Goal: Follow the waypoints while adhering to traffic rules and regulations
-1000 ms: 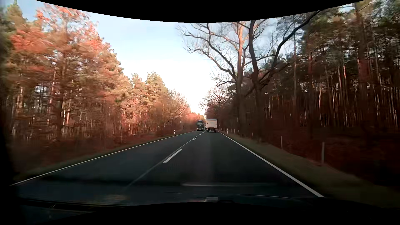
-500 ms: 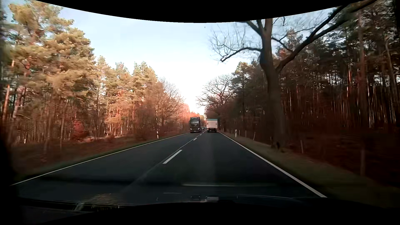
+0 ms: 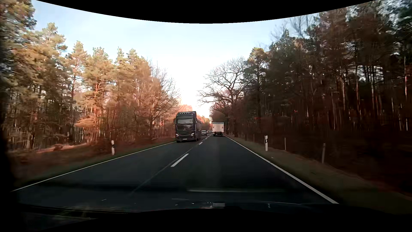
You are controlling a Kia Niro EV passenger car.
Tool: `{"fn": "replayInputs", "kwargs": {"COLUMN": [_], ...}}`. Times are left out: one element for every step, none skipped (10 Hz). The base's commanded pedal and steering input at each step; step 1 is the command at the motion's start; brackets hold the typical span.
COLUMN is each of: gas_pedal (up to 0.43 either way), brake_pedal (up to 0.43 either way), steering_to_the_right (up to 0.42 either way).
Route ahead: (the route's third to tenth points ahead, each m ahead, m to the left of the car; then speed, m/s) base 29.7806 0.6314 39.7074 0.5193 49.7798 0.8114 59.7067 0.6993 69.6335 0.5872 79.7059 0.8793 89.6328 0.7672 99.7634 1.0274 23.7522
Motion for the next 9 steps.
{"fn": "replayInputs", "kwargs": {"gas_pedal": [0.157,0.157,0.157,0.157,0.157,0.157,0.150,0.150,0.138], "brake_pedal": [0.000,0.000,0.000,0.000,0.000,0.000,0.000,0.000,0.000], "steering_to_the_right": [0.000,0.000,0.000,0.000,0.000,0.000,-0.001,-0.001,-0.002]}}
